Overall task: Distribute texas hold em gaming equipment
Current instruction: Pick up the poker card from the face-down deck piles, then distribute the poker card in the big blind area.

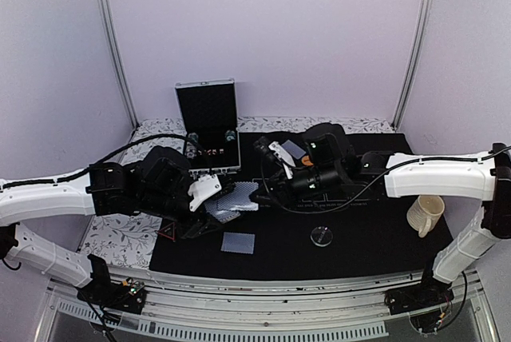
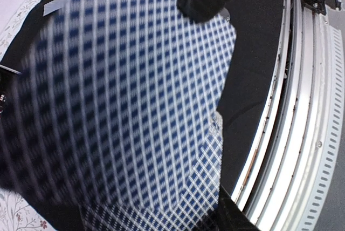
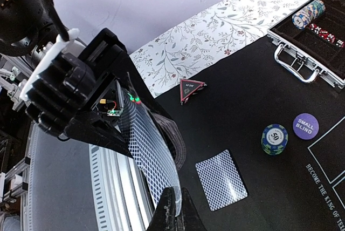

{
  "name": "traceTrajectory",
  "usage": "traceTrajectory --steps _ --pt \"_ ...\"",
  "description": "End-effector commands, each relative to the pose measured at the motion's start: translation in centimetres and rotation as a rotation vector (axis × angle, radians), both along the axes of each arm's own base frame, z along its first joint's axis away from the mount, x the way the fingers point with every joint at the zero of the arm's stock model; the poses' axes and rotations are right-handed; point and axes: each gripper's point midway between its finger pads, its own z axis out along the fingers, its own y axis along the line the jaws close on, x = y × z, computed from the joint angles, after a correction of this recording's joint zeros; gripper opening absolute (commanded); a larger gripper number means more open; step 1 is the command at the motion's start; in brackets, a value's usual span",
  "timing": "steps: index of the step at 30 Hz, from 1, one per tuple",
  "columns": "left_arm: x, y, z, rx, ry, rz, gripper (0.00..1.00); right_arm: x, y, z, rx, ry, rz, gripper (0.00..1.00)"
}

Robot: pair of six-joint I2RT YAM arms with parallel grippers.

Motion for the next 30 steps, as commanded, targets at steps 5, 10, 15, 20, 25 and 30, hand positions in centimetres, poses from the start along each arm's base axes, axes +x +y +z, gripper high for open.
traceTrajectory --steps 5,10,15,20,25,30 --pt "0.3 -0.3 0.1 -0.013 -0.005 -0.002 0.44 2.6 -4.8 1.8 0.034 0.012 -0.143 0.02" --pt "0.3 -0.4 0.0 -0.011 0.000 -0.003 0.44 7.5 -8.9 2.6 0.100 0.084 -0.318 0.02" --pt "0.3 -0.4 -0.1 -0.008 0.003 -0.003 0.44 15.8 -12.4 0.9 0.163 0.179 -0.547 0.02" --pt "0.3 -0.4 -0.2 -0.005 0.008 -0.005 0.44 25.1 -12.3 -2.7 0.187 0.245 -0.689 0.02" --pt "0.2 -0.4 -0.4 -0.001 0.011 -0.004 0.44 32.5 -12.2 -7.5 0.167 0.283 -0.813 0.02" --pt "0.1 -0.4 -0.6 0.001 0.015 -0.009 0.44 36.0 -12.0 -12.1 0.119 0.341 -0.866 0.02"
